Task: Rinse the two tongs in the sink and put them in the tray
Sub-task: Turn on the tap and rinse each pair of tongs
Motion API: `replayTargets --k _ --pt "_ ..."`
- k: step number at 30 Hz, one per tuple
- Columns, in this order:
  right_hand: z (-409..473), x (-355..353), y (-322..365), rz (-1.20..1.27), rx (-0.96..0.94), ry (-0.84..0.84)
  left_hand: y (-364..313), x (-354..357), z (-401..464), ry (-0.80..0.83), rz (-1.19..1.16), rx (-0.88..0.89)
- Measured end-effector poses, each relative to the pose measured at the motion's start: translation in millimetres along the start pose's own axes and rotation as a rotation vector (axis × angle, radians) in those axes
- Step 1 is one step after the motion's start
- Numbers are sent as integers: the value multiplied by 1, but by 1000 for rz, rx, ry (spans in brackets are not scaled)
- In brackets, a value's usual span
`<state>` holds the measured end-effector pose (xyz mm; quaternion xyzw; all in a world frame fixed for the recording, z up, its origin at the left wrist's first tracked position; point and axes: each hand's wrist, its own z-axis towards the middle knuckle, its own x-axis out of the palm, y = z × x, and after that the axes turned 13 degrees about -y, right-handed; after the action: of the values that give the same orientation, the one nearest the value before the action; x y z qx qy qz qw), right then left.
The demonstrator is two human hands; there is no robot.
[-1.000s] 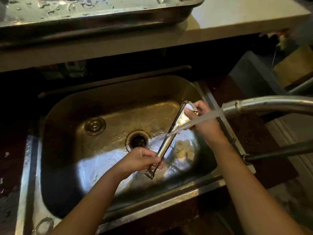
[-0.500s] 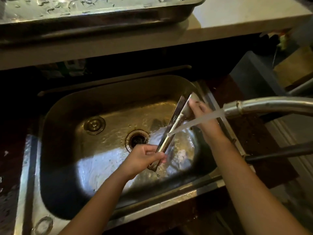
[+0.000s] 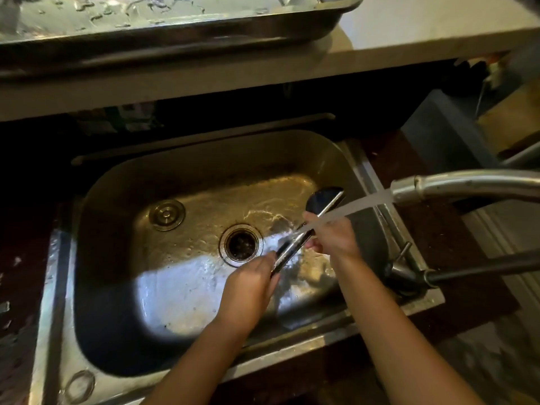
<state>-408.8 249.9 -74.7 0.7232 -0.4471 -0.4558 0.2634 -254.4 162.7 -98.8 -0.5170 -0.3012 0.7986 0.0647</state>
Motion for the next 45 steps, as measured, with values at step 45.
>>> replayTargets --k 45 --pt "-30 -50 1 -201 -251 97 -1 4 49 356 -1245 -989"
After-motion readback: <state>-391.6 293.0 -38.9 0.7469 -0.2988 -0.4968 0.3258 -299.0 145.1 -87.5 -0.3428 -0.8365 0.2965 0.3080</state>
